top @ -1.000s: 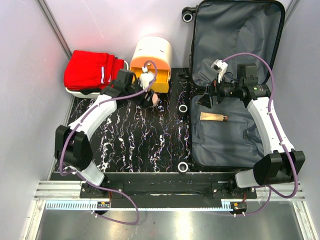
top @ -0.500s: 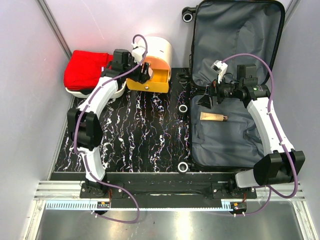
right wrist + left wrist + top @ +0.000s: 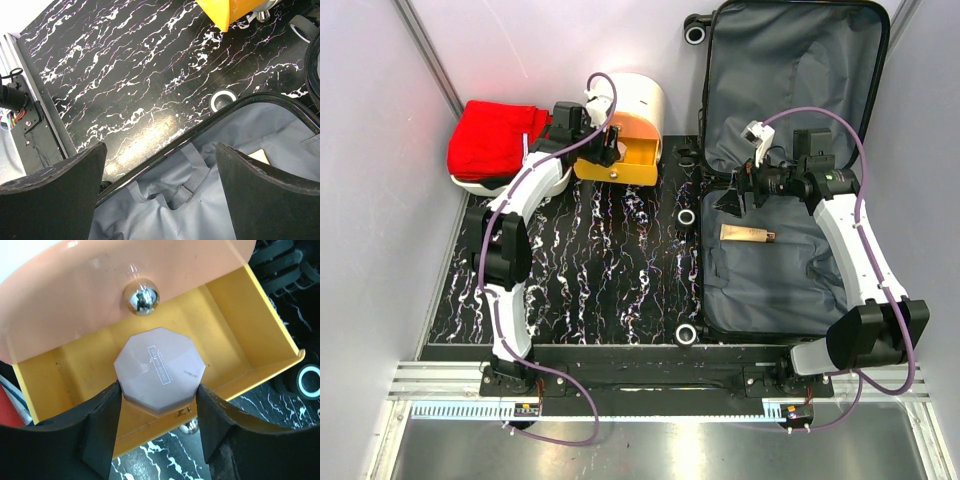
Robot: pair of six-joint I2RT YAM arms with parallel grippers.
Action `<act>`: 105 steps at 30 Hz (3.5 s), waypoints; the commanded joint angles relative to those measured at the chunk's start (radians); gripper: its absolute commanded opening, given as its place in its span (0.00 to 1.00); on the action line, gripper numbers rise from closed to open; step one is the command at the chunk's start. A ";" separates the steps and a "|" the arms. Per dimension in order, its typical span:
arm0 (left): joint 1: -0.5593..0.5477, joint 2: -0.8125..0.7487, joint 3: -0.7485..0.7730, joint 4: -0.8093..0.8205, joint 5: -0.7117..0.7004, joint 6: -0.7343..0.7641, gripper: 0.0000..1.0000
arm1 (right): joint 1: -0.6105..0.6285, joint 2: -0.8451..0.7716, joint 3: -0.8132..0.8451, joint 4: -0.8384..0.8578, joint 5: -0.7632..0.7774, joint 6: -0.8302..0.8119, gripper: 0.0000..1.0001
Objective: Open, take out, and arrange the luggage
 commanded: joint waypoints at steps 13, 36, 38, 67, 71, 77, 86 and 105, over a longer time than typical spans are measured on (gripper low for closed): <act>0.007 0.092 0.115 0.064 -0.026 -0.068 0.71 | 0.005 0.043 0.054 0.006 -0.002 -0.017 1.00; 0.020 -0.336 -0.334 0.090 0.051 -0.221 0.49 | 0.005 0.058 0.062 0.005 -0.040 -0.027 1.00; 0.020 -0.325 -0.345 0.122 0.035 -0.233 0.47 | 0.005 0.058 0.063 0.000 -0.037 -0.023 1.00; 0.010 0.069 -0.131 0.655 -0.258 -0.329 0.41 | 0.005 0.087 0.105 -0.047 0.040 -0.045 0.99; -0.003 0.063 -0.184 0.762 -0.299 -0.345 0.55 | 0.005 0.102 0.113 -0.049 0.038 -0.043 1.00; -0.023 0.070 -0.162 0.783 -0.291 -0.356 0.58 | 0.005 0.121 0.129 -0.047 0.040 -0.046 1.00; -0.039 -0.104 -0.253 0.669 -0.215 -0.453 0.61 | 0.003 0.101 0.108 -0.054 0.050 -0.062 1.00; -0.031 0.057 0.005 0.354 -0.176 -1.066 0.58 | 0.000 0.109 0.119 -0.063 0.050 -0.077 1.00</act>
